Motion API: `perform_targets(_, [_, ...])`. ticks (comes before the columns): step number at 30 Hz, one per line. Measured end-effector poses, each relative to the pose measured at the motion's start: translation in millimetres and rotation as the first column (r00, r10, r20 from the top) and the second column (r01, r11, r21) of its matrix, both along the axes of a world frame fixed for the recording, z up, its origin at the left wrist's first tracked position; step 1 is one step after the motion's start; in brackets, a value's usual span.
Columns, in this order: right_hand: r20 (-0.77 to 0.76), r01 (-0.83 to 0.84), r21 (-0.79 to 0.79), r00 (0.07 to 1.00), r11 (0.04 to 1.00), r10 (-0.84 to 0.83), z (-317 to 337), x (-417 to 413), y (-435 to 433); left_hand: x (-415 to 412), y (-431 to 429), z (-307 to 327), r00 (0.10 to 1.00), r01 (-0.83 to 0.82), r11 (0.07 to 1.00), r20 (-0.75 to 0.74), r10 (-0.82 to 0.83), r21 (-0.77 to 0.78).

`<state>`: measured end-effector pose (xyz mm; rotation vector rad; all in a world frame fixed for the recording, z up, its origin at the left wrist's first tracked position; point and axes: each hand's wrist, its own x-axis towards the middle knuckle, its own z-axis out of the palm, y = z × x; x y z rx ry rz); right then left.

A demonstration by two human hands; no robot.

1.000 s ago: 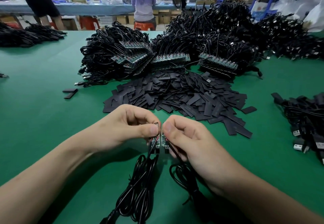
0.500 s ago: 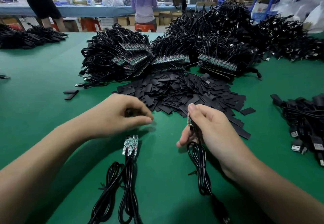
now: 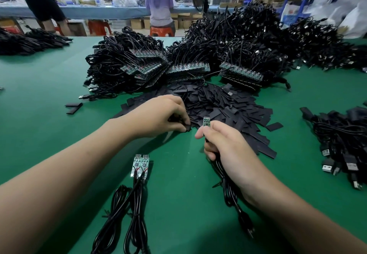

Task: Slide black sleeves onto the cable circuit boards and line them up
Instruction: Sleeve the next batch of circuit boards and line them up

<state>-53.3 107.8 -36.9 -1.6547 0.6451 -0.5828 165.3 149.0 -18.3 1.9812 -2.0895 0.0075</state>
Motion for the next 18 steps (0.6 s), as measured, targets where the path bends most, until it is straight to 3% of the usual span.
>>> perform_targets(4, [-0.064,-0.019,-0.159,0.998,0.987,0.009,1,-5,0,-8,18,5,0.989,-0.011,0.993,-0.149,-0.007,-0.118])
perform_targets(9, [-0.048,-0.071,-0.232,0.997,0.970,0.062,5,-6,-2,-30,59,10,0.942,-0.065,0.942,-0.333,-0.051,-0.328])
perform_targets(13, [-0.131,-0.248,-0.238,0.966,0.939,0.222,12,-12,-7,-42,83,7,0.901,-0.095,0.922,-0.425,-0.080,-0.376])
perform_targets(18, [-0.274,-0.346,-0.341,0.926,0.874,0.260,17,-15,-7,-44,89,5,0.879,-0.107,0.918,-0.468,-0.092,-0.381])
